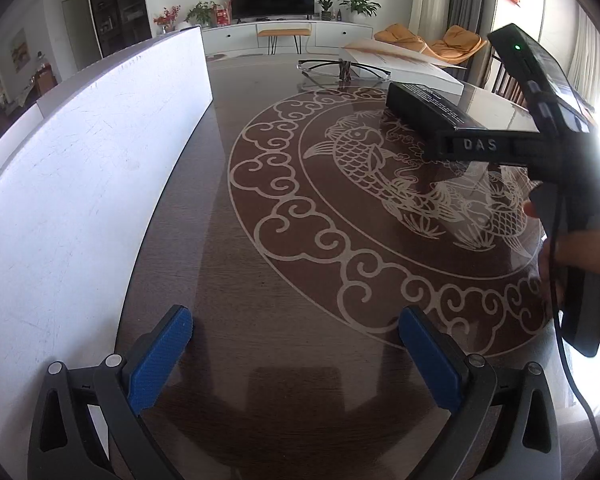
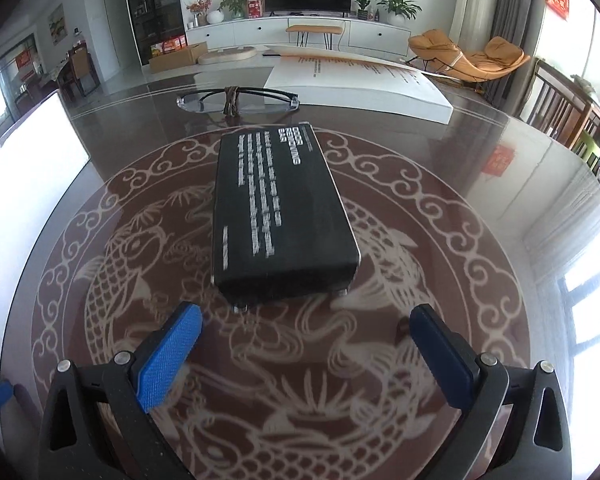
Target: Organize objects
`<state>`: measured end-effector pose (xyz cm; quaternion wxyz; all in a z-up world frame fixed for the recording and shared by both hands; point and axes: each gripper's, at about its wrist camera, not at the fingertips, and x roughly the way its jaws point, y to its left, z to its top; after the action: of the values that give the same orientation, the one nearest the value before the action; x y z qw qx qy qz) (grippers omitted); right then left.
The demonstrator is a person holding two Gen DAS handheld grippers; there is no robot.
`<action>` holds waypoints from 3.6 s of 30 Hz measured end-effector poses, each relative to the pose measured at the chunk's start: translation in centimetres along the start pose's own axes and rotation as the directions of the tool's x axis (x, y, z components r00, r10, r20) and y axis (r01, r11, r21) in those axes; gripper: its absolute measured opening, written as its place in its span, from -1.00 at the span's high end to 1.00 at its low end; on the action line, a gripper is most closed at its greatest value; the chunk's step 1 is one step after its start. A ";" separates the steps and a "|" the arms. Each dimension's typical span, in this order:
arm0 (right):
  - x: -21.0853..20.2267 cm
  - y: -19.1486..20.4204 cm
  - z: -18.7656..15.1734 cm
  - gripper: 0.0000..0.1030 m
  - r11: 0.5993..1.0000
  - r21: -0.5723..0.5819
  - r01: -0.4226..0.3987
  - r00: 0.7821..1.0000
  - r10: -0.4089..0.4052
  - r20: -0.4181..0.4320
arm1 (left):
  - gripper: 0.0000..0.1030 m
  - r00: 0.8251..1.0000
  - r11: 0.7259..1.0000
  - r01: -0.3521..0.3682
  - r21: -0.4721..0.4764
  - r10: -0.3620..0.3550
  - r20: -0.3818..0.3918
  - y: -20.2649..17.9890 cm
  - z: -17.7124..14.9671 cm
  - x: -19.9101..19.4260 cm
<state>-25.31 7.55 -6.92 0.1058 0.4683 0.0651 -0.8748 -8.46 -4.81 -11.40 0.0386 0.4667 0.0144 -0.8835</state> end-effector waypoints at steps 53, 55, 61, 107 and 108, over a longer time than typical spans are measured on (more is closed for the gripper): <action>-11.7 -8.5 -17.1 -0.91 0.962 0.230 0.149 0.988 -0.152 -0.003 | -1.00 0.995 0.997 0.045 0.063 -0.040 -0.089 0.1 1.4 0.9; -11.7 -8.5 -17.1 -0.92 0.962 0.229 0.149 0.988 -0.152 -0.003 | -1.00 0.991 0.996 0.053 0.072 -0.043 -0.125 0.0 1.9 1.3; -11.7 -8.5 -17.1 -0.96 0.963 0.227 0.147 0.989 -0.150 -0.005 | -1.00 0.983 0.972 0.149 0.183 -0.125 -0.137 -2.8 2.8 0.2; -11.8 -8.5 -17.1 -1.00 0.964 0.222 0.145 0.989 -0.147 -0.008 | -1.00 0.986 0.825 0.147 0.546 -0.165 -0.015 -5.2 13.6 -3.2; -11.8 -8.5 -17.1 -1.00 0.964 0.223 0.145 0.989 -0.147 -0.008 | -1.00 0.987 0.822 0.138 0.553 -0.160 -0.009 -5.2 13.9 -3.1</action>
<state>-7.26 20.86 -6.41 -0.0116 0.4675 0.0005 -0.8839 -18.57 -0.35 -1.03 -0.1665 0.4385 -0.2049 -0.8591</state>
